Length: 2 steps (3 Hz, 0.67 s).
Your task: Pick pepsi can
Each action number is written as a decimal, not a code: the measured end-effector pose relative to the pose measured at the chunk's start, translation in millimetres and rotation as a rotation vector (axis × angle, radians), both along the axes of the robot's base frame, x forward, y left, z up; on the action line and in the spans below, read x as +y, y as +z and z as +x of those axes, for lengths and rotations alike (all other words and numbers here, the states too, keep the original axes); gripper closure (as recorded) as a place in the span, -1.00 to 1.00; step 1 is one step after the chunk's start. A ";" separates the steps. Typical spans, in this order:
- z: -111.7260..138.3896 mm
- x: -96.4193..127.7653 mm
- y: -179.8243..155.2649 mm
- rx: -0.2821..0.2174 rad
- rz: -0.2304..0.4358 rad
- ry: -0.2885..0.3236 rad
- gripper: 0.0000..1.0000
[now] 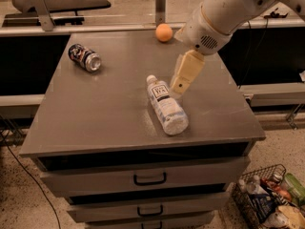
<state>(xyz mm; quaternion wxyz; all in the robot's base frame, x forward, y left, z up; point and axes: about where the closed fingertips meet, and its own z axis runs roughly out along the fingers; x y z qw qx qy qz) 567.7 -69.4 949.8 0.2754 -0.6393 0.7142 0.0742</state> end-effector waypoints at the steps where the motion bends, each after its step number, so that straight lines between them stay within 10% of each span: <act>1: 8.3 14.6 -0.5 -0.003 0.065 -0.022 -1.00; 2: 39.8 61.6 -2.1 -0.019 0.171 -0.042 -1.00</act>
Offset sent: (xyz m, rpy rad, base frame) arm 0.0942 0.1303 0.0004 0.3371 -0.0590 -0.0839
